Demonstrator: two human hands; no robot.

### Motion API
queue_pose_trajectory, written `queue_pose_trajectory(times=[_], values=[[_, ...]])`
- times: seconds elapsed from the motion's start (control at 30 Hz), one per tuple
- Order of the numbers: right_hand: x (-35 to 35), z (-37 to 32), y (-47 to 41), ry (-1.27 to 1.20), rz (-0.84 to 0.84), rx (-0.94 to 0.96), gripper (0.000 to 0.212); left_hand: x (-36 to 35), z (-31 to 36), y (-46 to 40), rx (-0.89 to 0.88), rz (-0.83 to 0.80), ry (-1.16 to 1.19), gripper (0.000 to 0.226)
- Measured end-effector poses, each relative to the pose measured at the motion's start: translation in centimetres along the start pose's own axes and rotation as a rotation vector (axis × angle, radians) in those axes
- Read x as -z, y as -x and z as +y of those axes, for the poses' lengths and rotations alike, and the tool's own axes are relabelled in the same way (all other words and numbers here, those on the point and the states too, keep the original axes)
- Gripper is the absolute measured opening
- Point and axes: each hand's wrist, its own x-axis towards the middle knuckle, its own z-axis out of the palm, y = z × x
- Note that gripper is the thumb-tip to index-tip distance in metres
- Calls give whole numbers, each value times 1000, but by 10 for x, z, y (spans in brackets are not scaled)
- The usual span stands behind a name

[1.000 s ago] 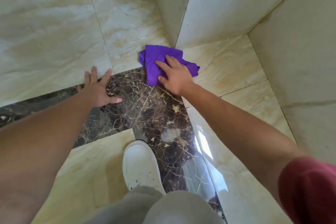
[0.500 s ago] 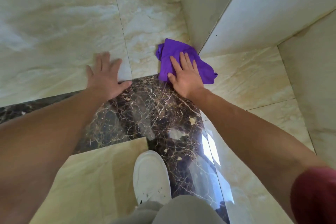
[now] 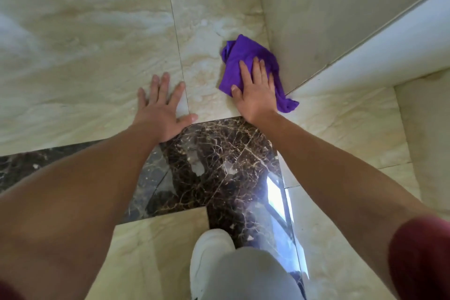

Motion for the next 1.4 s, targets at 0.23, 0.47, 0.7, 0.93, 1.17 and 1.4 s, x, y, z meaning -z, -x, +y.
queue_pose_trajectory(times=[0.23,0.47,0.7,0.93,1.17,1.4], values=[[5,-4,-29,9,25,1,69,14,-8,-3,-51,-58,110,99],[15,-14,-79,20,64,-32,69,16,-52,-20,77,275,107,77],[13,-35,-132,-7,158,-159,70,47,-64,-107,31,452,81,80],[24,-39,-183,12,198,-140,69,66,-75,-155,215,539,128,91],[37,-45,-243,27,209,-112,70,63,-79,-162,206,542,122,90],[82,-58,-321,-4,22,-95,73,97,-116,-193,146,517,87,89]])
